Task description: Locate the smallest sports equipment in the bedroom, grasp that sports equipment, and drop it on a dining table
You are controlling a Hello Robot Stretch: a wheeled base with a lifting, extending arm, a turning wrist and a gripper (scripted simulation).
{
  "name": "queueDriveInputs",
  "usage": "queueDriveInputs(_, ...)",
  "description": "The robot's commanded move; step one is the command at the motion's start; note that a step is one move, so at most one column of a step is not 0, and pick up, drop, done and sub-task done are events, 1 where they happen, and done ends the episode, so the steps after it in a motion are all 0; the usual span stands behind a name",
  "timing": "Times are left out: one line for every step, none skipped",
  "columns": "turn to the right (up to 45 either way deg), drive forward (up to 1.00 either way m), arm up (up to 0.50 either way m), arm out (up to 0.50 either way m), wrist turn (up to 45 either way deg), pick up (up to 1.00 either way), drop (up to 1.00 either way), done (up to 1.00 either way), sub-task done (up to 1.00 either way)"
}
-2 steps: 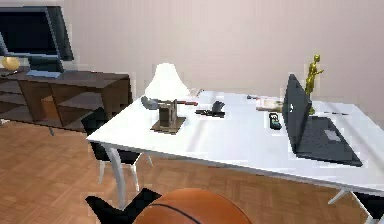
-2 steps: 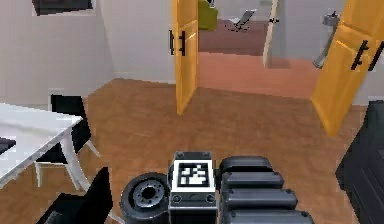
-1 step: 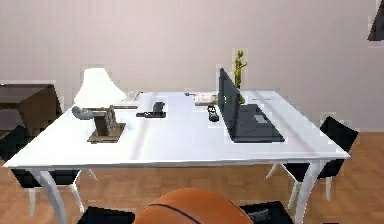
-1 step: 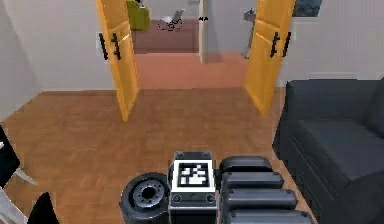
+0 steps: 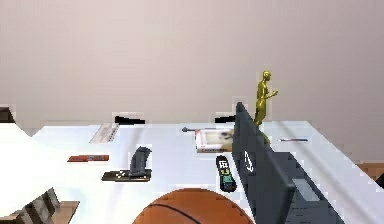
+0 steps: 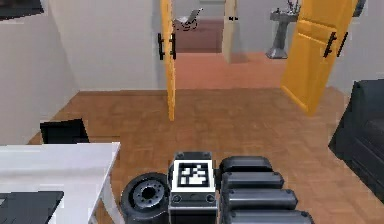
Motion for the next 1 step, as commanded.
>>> queueDriveInputs(-3.0, 0.00, 0.00, 0.00, 0.0, 0.00, 0.00, 0.00, 0.00)
